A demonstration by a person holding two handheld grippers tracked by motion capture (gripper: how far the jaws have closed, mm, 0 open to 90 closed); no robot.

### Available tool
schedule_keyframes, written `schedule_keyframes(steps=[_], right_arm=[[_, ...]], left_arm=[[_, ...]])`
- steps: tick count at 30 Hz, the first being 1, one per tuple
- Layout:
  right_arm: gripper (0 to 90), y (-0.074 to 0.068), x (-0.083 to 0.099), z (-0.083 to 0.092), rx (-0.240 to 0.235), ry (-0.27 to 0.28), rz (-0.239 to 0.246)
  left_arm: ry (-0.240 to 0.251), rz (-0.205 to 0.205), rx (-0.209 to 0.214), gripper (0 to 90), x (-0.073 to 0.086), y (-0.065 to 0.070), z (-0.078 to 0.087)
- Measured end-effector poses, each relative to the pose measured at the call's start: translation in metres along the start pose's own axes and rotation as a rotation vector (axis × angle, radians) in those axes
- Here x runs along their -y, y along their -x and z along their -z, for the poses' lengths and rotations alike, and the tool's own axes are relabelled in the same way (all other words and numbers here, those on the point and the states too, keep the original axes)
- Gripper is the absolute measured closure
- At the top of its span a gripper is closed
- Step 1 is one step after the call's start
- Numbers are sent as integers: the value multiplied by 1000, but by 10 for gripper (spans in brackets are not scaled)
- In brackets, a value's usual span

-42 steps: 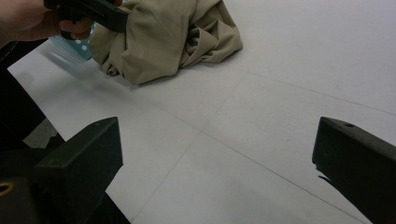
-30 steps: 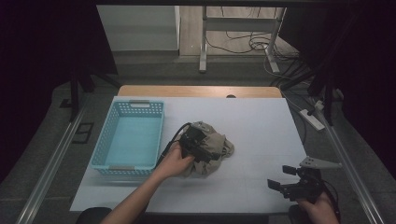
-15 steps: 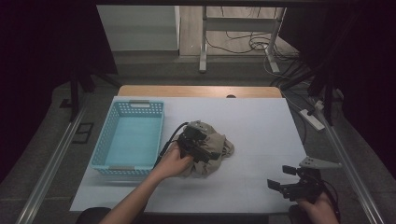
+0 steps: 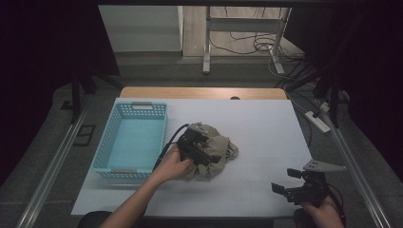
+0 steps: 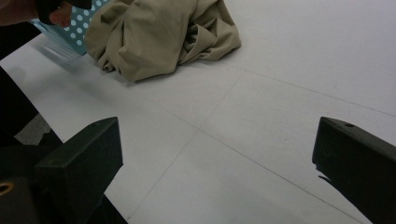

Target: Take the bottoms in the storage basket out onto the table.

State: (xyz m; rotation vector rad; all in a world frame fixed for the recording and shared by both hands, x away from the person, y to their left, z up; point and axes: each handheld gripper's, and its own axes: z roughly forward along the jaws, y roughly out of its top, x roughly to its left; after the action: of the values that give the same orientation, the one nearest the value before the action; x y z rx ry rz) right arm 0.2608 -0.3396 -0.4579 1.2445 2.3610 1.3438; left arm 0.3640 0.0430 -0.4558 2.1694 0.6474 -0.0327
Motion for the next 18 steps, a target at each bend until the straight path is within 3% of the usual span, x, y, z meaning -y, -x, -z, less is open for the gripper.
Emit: schedule_keyframes(steps=[4, 10, 18], right_arm=[[18, -1, 0, -1, 8, -5, 9], [18, -2, 0, -1, 17, -12, 13], [18, -5, -1, -3, 37, -24, 28]], left_arm=[[-3, 1, -8, 3, 2, -1, 2], [16, 28, 25, 0, 5, -5, 6], [40, 13, 1, 0, 7, -4, 12]])
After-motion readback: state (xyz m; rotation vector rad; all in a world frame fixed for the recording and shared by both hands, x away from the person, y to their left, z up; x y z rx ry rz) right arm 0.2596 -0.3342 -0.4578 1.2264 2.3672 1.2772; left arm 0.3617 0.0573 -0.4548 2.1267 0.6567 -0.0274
